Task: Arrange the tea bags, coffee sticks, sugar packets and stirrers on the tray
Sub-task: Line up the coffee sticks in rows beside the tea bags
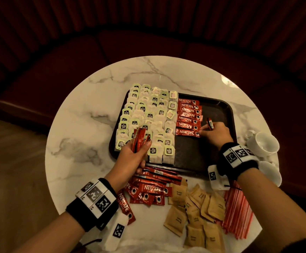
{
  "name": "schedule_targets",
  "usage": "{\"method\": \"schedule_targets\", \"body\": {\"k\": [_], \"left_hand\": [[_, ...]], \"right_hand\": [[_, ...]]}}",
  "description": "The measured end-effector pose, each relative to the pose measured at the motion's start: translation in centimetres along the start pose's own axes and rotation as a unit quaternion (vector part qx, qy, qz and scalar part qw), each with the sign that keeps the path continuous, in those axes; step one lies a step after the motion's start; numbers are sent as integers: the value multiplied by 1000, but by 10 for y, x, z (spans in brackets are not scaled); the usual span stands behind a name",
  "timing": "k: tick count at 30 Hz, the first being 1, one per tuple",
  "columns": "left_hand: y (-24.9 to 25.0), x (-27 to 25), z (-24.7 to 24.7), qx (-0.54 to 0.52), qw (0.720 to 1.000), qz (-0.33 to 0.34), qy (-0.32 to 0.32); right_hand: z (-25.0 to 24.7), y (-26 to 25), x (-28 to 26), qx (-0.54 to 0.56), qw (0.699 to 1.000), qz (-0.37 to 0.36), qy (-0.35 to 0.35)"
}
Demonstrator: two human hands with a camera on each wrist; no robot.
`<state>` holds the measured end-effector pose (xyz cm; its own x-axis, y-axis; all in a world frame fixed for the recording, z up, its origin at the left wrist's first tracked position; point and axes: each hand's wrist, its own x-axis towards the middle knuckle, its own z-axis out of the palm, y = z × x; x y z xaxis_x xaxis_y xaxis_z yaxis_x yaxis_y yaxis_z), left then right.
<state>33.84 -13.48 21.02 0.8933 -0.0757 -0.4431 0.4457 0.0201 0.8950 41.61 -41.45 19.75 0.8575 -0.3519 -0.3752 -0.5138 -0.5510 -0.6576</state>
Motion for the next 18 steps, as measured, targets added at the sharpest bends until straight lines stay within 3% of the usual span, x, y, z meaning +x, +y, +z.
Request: {"method": "schedule_targets", "body": {"k": [7,11,13,16,18], "left_hand": [[-1,-5,-3,5,1000,0,5],[-1,-7,-4,10,1000,0,-1],[-1,-6,-5,8,1000,1,-3],[0,-5,-5,7,1000,4,0],[-1,-5,-5,8,1000,3,0]], "right_hand": [[6,-6,4,-53,998,16,12],[2,-13,0,-5,1000,-5,11],[-1,-19,-9,84,996,-15,-36],[-5,-30,-25,222,967,-5,-128],[-8,-30,-32,256,951,-4,-171]]}}
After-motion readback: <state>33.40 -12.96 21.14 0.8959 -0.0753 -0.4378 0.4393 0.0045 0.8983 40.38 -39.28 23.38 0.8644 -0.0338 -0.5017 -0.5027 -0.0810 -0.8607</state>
